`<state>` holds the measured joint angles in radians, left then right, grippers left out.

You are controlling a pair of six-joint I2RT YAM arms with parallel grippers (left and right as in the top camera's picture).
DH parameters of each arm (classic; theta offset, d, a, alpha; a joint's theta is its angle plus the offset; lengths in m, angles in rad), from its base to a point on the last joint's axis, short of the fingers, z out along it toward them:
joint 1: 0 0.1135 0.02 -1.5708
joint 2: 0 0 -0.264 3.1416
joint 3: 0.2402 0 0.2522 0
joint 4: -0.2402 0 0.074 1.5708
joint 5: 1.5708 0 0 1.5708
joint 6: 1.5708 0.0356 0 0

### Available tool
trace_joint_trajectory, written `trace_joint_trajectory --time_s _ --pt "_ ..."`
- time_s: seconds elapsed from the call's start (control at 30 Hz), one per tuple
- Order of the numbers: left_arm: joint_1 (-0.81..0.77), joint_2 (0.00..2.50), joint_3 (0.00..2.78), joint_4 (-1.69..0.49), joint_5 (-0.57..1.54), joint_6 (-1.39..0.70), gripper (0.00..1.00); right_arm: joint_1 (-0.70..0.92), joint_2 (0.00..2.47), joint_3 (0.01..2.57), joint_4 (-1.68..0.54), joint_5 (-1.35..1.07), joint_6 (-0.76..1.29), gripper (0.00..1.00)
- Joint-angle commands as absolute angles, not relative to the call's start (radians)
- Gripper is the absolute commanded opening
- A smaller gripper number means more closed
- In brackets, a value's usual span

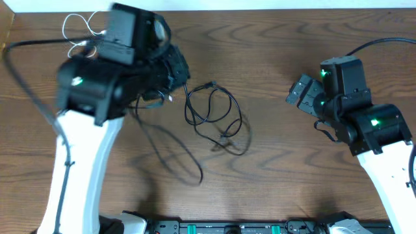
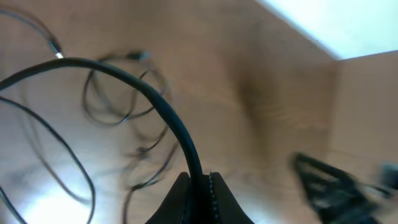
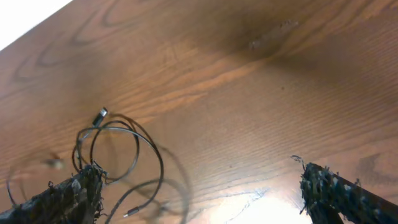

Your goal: Untangle cables

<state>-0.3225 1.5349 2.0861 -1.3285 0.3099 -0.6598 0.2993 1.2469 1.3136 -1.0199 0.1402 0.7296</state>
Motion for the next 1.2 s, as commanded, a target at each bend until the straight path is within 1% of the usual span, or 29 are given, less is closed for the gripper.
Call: trace_joint_trajectory --time_s 0.0,0.23,0.4,0.47,0.6,0.77,0.9,1.0,1.17 --pt "-0.321 1.520 2.240 -1.327 0.340 -0.626 0.08 0.295 1.260 1.327 -1.030 0.136 0.716 0.99" --pt "-0.321 1.520 2.504 -1.267 0.339 -0.634 0.07 0.295 1.278 1.327 -1.046 0.136 0.697 0.99" --pt "-0.321 1.520 2.587 -1.169 0.337 -0.684 0.07 0.295 1.279 1.327 -1.060 0.136 0.693 0.99" --pt "-0.321 1.520 2.601 -1.130 0.286 -0.685 0.07 0.295 1.279 1.327 -1.064 0.136 0.680 0.99" --pt "-0.321 1.520 2.605 -1.085 0.065 -0.618 0.08 0.295 1.279 1.327 -1.079 0.135 0.678 0.99" --pt "-0.321 1.523 2.604 -1.091 -0.389 -0.550 0.07 0.295 1.279 1.327 -1.094 0.135 0.678 0.99" --pt "-0.307 1.530 2.604 -1.096 -0.700 -0.488 0.07 0.295 1.279 1.327 -1.093 0.130 0.675 0.99" --pt "-0.258 1.544 2.598 -1.097 -0.825 -0.476 0.08 0.295 1.279 1.327 -1.092 0.112 0.675 0.99" --pt "-0.105 1.570 2.534 -1.062 -0.831 -0.502 0.08 0.295 1.279 1.327 -1.093 0.094 0.675 0.99"
